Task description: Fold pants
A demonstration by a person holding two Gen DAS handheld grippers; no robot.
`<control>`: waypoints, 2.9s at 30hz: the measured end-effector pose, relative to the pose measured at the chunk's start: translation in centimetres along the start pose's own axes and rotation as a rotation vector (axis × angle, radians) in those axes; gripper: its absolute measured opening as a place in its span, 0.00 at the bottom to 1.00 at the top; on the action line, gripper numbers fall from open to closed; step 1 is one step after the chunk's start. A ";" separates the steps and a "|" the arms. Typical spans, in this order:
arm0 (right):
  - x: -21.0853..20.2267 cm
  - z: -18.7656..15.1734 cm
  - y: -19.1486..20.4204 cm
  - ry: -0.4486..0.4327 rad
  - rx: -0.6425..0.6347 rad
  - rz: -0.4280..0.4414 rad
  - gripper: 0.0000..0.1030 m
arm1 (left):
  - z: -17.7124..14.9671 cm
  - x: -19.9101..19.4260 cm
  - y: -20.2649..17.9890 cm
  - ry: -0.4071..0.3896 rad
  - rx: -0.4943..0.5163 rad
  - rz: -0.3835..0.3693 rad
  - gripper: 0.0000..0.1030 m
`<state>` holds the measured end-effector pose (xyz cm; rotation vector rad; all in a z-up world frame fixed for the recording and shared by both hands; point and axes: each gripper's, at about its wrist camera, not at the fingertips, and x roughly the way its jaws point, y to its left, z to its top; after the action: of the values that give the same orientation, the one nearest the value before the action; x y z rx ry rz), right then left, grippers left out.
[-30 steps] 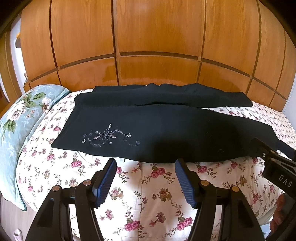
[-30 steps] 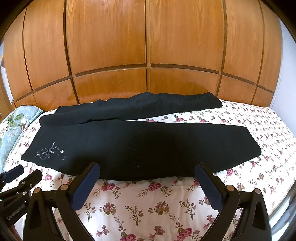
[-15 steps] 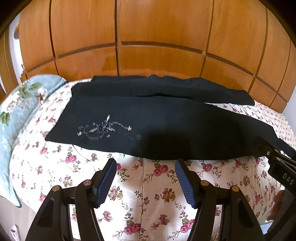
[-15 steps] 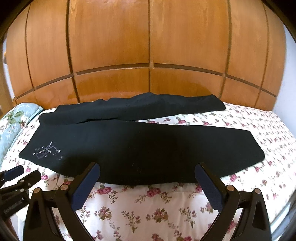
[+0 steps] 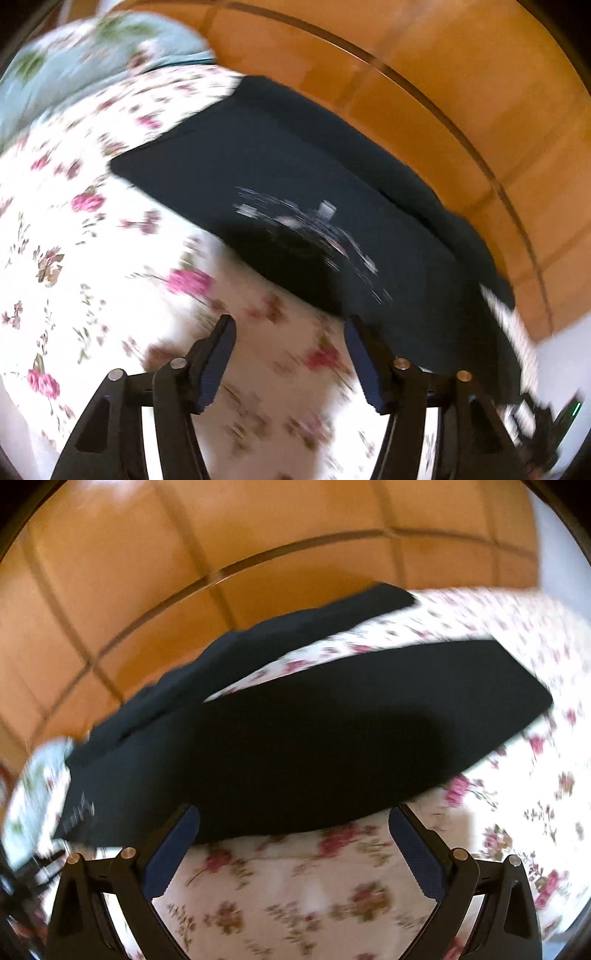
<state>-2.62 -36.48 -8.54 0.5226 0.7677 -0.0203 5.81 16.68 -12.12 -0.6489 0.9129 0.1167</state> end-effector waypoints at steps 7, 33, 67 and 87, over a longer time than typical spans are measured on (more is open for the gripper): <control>1.3 1.0 -10.1 -0.071 0.483 0.174 0.70 | 2.1 0.5 4.9 -0.134 -0.158 -0.150 0.58; 1.4 3.7 -10.9 -0.145 0.372 0.162 0.09 | 4.5 -1.5 5.2 -0.195 -0.146 -0.193 0.06; -0.7 1.2 -13.4 0.012 0.274 0.015 0.11 | -1.1 -4.7 13.3 -0.219 -0.253 -0.117 0.06; -4.6 -0.5 -14.0 0.023 0.224 -0.037 0.09 | -4.9 -9.5 14.0 -0.269 -0.163 -0.065 0.06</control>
<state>-9.13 -49.26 -12.03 0.7221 0.8024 -0.1359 -8.54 26.82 -13.65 -0.7923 0.6262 0.2170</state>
